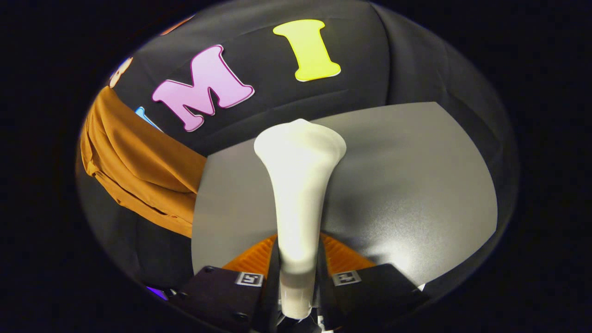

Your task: Iron the clothes twice with a garment steamer, once on the left side and once on the right side.

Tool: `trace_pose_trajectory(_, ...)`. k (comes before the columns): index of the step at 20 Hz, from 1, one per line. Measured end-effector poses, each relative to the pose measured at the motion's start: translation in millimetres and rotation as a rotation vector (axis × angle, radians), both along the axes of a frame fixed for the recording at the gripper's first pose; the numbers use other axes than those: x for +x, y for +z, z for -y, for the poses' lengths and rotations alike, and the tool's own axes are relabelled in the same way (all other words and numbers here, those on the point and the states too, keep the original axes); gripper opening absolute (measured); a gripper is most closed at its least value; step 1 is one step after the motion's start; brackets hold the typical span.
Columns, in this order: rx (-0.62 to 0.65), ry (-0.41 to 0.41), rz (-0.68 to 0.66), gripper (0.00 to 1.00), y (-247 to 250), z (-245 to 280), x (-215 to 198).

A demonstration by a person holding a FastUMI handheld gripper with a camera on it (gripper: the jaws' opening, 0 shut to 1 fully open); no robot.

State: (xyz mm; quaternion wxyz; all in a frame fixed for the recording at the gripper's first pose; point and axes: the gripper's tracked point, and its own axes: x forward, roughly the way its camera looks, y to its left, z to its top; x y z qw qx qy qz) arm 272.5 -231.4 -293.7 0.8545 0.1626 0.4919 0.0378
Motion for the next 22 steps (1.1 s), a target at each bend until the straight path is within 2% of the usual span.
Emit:
trace_pose_trajectory(3,0.021,-0.046,0.072,0.25,7.1,3.8,1.5)
trace_pose_trajectory(8,-0.05,-0.054,0.232,0.25,54.8,3.6,-18.2)
trace_pose_trajectory(10,-0.02,-0.068,0.3,0.24,84.8,-9.2,-30.2)
trace_pose_trajectory(18,-0.034,-0.075,0.532,0.24,175.1,-92.5,-84.6)
trace_pose_trajectory(22,-0.086,-0.037,0.616,0.24,199.2,-143.6,-106.6)
